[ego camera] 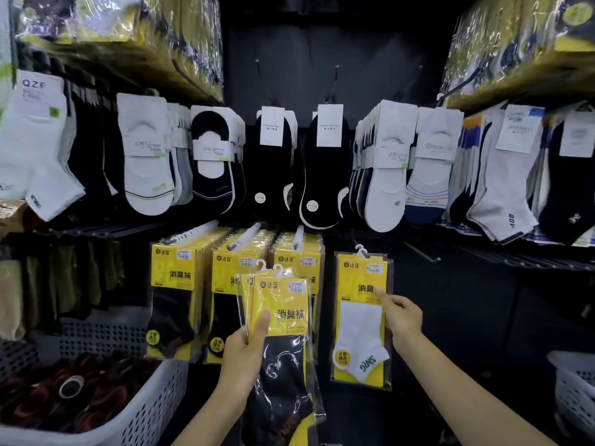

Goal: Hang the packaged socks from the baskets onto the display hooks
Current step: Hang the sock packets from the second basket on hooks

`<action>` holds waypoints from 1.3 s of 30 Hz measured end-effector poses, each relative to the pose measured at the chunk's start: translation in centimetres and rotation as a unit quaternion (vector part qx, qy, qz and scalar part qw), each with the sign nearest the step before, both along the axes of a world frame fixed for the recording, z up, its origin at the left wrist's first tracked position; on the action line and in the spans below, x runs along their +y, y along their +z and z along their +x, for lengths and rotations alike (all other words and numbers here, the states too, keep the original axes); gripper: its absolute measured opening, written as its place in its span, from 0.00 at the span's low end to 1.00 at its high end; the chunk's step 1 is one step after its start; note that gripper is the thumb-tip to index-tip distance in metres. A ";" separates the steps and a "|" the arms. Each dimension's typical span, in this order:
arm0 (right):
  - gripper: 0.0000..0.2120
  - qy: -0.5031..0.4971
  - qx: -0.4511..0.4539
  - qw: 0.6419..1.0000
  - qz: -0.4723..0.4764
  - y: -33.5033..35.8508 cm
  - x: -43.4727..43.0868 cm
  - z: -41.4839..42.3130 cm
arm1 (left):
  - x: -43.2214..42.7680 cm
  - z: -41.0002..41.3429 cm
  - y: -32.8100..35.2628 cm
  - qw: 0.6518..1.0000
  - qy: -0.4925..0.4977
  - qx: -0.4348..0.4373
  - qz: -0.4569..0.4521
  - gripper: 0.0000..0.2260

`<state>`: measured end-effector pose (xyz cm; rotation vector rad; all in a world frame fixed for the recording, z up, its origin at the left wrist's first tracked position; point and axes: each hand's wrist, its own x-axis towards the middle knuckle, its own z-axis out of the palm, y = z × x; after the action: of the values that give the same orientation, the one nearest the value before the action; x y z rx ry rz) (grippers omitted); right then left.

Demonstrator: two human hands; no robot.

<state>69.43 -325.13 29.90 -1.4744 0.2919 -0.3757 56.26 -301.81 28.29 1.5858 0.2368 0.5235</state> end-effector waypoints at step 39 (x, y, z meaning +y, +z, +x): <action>0.04 0.052 -0.091 0.994 -0.015 3.2 -2.4 -6.0 | 0.1 -1.6 1.1 0.997 -0.077 -0.019 -0.026 0.18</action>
<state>63.41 -327.51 33.07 -1.4672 0.0627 -0.4293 54.61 -301.69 29.41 1.5285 0.0974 0.4255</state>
